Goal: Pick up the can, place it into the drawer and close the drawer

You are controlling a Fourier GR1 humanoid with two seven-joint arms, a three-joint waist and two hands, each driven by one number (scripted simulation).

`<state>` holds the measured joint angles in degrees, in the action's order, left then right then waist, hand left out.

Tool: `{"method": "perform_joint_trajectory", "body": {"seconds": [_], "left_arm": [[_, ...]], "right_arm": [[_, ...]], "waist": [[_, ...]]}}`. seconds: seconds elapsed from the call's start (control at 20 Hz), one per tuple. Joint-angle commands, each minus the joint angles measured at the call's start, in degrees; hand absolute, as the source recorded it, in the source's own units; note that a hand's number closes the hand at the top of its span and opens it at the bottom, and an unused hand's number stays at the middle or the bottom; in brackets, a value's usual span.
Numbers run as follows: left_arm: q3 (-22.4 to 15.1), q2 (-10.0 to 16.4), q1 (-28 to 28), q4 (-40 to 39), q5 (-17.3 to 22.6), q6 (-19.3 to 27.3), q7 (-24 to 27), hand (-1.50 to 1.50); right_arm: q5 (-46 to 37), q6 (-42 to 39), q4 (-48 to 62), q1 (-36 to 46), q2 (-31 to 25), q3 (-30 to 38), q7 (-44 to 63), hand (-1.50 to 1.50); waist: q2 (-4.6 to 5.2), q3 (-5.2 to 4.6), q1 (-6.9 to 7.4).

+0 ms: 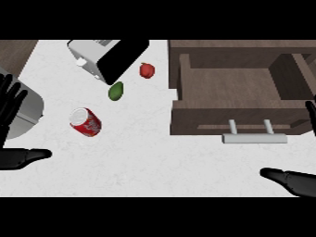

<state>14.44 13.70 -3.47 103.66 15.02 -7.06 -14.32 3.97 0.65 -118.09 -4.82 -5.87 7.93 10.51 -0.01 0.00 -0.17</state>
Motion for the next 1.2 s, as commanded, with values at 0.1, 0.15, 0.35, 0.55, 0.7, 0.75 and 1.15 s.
{"method": "perform_joint_trajectory", "body": {"seconds": [0.1, 0.15, 0.35, 0.55, 0.7, 0.75, 1.15], "left_arm": [[-2.54, -1.82, 1.04, -0.37, -3.26, 0.98, -1.67, -1.50], [-5.78, -5.05, -0.18, -4.07, -6.71, 2.49, 2.71, -1.50], [-4.79, -4.88, 0.85, -8.82, -8.23, 1.63, 6.93, -1.50], [-5.15, -5.91, 1.70, -15.20, -10.53, 1.53, 13.47, -1.50], [-4.85, -5.91, -0.31, -22.45, -12.17, 1.76, 17.71, -1.50], [-4.20, -6.44, 1.16, -24.97, -12.57, 1.78, 22.35, -1.50], [-1.18, -6.11, -3.25, -39.59, -13.77, 4.37, 30.95, -1.50]], "right_arm": [[-1.46, -0.87, 0.69, -2.99, 1.39, -0.29, -3.25, -1.50], [-0.57, -0.91, 2.75, -0.85, 1.38, 0.16, -4.17, -1.50], [-0.90, -1.53, -1.32, -3.27, 1.43, 0.82, -3.37, -1.50], [-0.88, -0.82, -2.80, -1.00, 0.94, 1.12, 0.22, -1.50], [2.70, -2.95, -3.36, -2.83, 0.32, 3.84, -0.66, -1.50], [3.03, -4.75, -1.88, -3.99, -0.62, 4.49, -2.44, -1.50], [2.48, -4.08, -9.78, -6.46, 0.98, 3.47, 3.02, -1.50]], "waist": [[-0.03, 0.01, 0.10], [0.01, 0.01, 0.02], [-0.02, 0.00, 0.05], [0.00, -0.01, 0.11], [0.02, -0.01, -0.04], [0.04, -0.02, -0.07], [0.05, -0.04, -0.26]]}}
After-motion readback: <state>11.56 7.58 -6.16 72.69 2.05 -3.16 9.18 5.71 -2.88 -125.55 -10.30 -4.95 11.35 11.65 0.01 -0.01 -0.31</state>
